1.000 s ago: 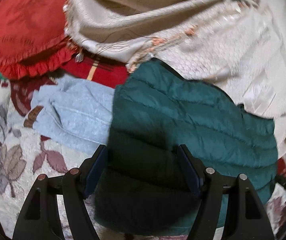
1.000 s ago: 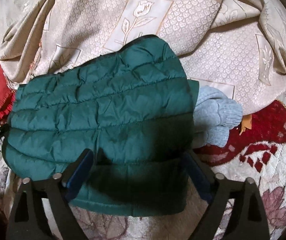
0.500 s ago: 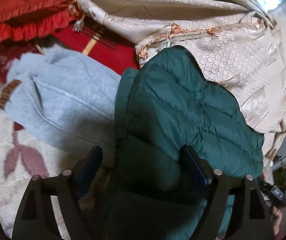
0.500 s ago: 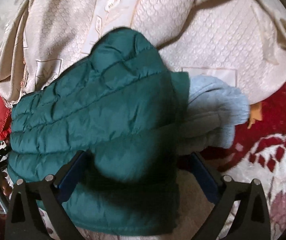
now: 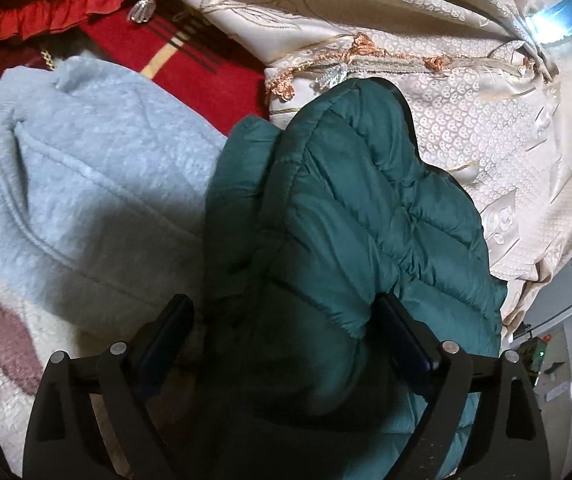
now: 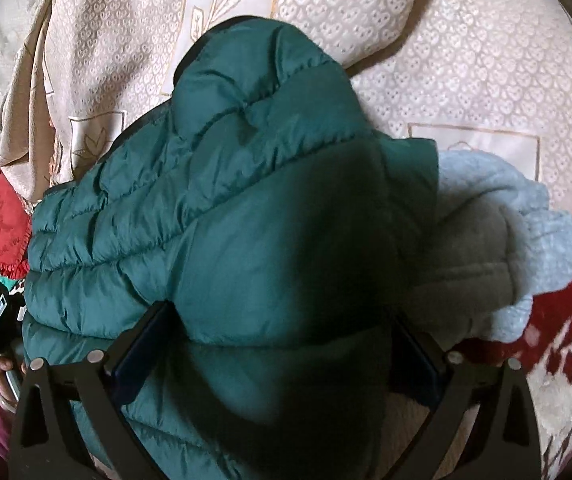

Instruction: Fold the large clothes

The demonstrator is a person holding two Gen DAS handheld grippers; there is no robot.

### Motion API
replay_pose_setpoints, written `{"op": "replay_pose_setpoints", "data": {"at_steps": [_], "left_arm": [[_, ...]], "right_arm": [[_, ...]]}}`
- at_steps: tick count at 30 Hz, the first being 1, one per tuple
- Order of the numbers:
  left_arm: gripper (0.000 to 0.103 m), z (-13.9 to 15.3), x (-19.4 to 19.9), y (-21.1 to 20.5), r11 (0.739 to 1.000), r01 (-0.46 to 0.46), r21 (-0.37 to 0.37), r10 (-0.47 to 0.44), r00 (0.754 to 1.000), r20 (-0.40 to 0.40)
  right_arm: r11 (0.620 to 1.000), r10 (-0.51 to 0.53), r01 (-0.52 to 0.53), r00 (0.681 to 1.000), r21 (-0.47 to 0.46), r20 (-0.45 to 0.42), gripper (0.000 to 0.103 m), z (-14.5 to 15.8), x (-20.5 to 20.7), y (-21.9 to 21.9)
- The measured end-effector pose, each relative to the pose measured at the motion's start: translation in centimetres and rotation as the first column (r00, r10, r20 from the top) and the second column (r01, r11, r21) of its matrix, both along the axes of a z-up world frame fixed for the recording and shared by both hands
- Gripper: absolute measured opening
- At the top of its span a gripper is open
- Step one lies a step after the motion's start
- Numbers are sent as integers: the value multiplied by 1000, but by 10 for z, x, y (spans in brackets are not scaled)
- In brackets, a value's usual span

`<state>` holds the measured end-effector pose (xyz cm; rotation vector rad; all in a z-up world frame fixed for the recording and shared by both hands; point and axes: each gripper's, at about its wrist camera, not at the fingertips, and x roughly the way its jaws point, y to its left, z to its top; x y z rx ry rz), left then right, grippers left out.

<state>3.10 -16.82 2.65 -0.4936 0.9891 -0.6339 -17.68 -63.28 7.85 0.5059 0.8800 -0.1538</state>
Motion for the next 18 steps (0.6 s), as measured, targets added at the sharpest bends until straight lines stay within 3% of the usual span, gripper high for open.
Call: {"op": "replay_pose_setpoints", "data": {"at_steps": [2, 7, 10, 14, 18], "left_arm": [[77, -1, 1, -3, 1000, 5, -7, -5, 1000, -1], [38, 4, -6, -5, 999, 32, -33, -31, 999, 33], [23, 14, -15, -7, 999, 37, -15, -36, 997, 66], [15, 31, -26, -2, 999, 37, -18, -36, 996, 76], [12, 47, -40, 7, 998, 52, -18, -50, 995, 88]], "right_arm": [[1000, 8, -8, 1000, 12, -3, 103, -3, 2, -2], [1000, 7, -7, 1000, 24, 8, 100, -6, 6, -4], [999, 37, -37, 998, -19, 45, 75, 4, -1, 9], [998, 45, -41, 996, -44, 75, 47, 23, -15, 19], [999, 42, -41, 993, -12, 113, 40, 43, -32, 26]]}}
